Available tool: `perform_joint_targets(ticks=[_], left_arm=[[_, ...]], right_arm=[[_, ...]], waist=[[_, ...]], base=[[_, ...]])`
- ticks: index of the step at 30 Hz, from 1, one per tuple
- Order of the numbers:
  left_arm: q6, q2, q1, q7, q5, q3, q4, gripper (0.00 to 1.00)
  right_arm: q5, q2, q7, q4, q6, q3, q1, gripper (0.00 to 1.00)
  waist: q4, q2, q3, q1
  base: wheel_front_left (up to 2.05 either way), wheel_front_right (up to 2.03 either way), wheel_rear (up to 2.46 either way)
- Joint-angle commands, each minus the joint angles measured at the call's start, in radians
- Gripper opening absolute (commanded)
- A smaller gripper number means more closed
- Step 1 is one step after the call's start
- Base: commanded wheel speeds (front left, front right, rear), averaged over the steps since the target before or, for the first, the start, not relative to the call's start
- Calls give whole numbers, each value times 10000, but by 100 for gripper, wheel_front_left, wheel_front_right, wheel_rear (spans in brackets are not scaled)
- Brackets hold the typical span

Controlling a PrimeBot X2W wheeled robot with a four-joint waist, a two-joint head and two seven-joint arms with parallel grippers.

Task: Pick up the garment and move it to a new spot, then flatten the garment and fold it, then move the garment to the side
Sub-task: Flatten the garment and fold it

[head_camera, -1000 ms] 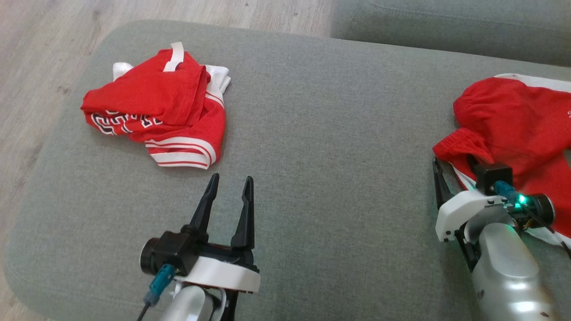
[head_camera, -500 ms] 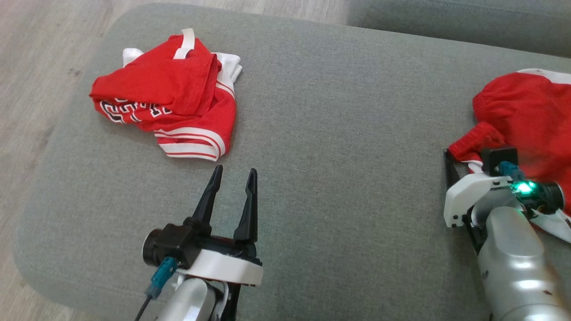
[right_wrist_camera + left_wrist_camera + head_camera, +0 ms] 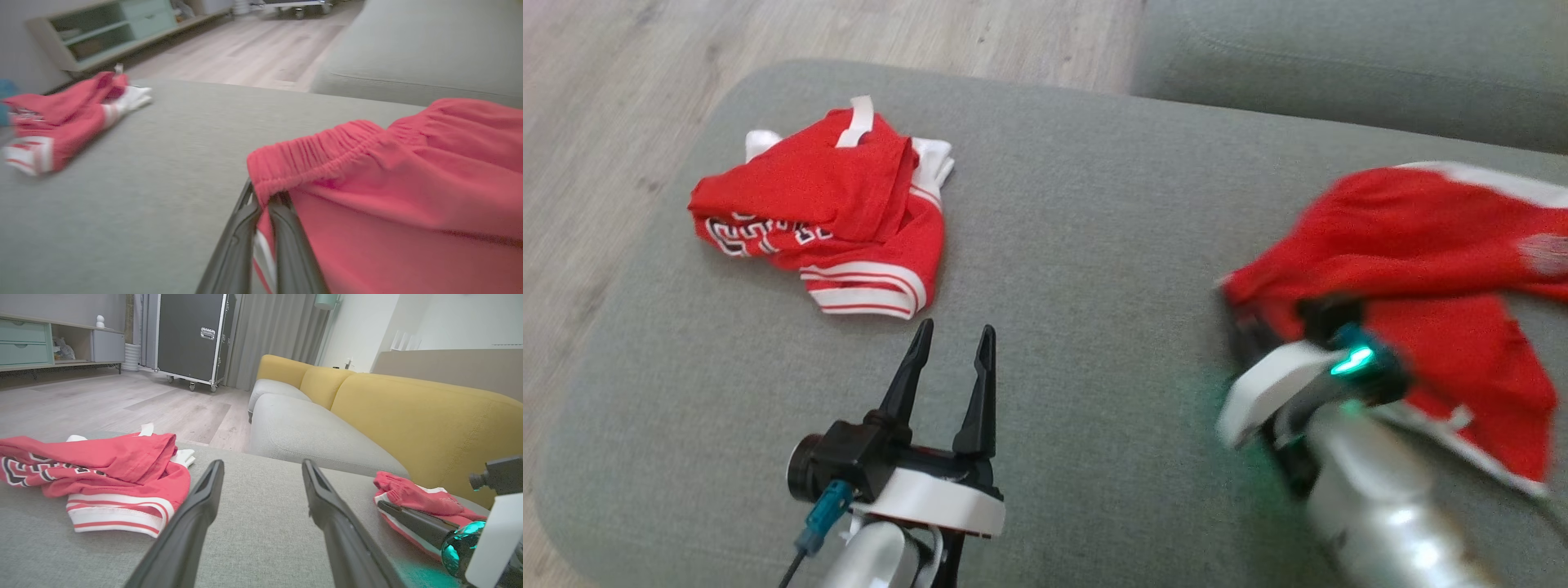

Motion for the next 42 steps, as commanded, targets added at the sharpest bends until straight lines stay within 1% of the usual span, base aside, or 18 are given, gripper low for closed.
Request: perform_joint_targets(ticks=[1, 3, 7, 10, 11, 12, 13, 17, 21, 24, 27, 29, 31, 33, 35, 38, 40, 42], left_arm=[[-39, -9, -178, -95, 63, 296, -233, 100], [-45, -9, -130, -95, 84, 301, -228, 100], [-69, -9, -33, -95, 122, 268, -228, 100], [-75, -9, 34, -95, 139, 256, -242, 100], [-74, -9, 53, -95, 145, 260, -243, 100], [-73, -9, 68, -95, 150, 267, -244, 100], [-72, -9, 80, -95, 154, 275, -242, 100], [-27, -9, 129, -95, 176, 403, -238, 100], [-4, -9, 179, -95, 187, 565, -262, 100], [1, -9, 235, -95, 189, 714, -291, 100], [8, -9, 326, -95, 183, 880, -312, 100], [15, -9, 388, -95, 199, 1012, -327, 100], [25, -9, 451, -95, 229, 1199, -355, 100], [1, -9, 522, -95, 183, 1418, -433, 100], [-68, -9, 589, -95, 190, 1586, -464, 100], [-178, -9, 676, -95, 298, 1739, -412, 100], [-222, -9, 723, -95, 346, 1806, -389, 100], [-248, -9, 785, -95, 343, 1843, -381, 100]], right_arm=[[985, 112, -16, -947, -7, 1271, 432, 0], [1959, 112, 247, -1717, -7, 2271, 678, 0], [3431, 113, 781, -2722, -7, 3639, 872, 0], [3901, 113, 1050, -2824, -7, 4272, 789, 0], [3911, 86, 1093, -2711, -7, 4412, 725, 5], [3862, 48, 1138, -2555, -7, 4555, 655, 92], [3821, 31, 1146, -2421, -7, 4675, 583, 100], [3870, 15, 1119, -1989, -7, 4881, 416, 100], [3884, -93, 1030, -1845, -7, 4961, 386, 100], [3847, -380, 757, -1829, -7, 4837, 443, 100], [3738, -802, 285, -1867, -7, 4257, 596, 100], [3445, -1089, 22, -1849, -7, 3547, 746, 100], [2868, -1290, -106, -1959, -7, 2630, 986, 100], [1895, -1367, -127, -2821, -7, 1337, 1407, 100], [791, -1178, -131, -3844, -7, 155, 2272, 100], [-716, -596, -134, -5305, -7, -1570, 3729, 100], [-1509, -232, -135, -6221, -7, -2352, 4601, 100], [-1943, -3, -135, -6936, -7, -2845, 5337, 100]], waist=[[-154, 0, -157, 1], [-194, 0, -217, 1], [-162, 0, -326, 1], [-97, 0, -371, 1], [-79, 0, -383, 1], [-62, 0, -393, 1], [-50, 0, -403, 1], [-128, 0, -517, 1], [-309, 0, -665, 1], [-551, 0, -878, 1], [-853, 0, -1108, 1], [-1093, 0, -1221, 1], [-1369, 0, -1283, 1], [-1670, 0, -1286, 1], [-1932, 0, -1282, 1], [-2204, 0, -1256, 1], [-2321, 0, -1218, 1], [-2421, 0, -1166, 1]], base=[[0, 0, 0], [0, 0, 0], [0, 0, 0], [0, 0, 0], [0, 0, 0], [0, 0, 0], [0, 0, 0], [0, 0, 0], [0, 0, 0], [0, 0, 0], [0, 0, 0], [0, 0, 0], [0, 0, 0], [0, 0, 0], [0, 0, 0], [0, 0, 0], [0, 0, 0], [0, 0, 0]])
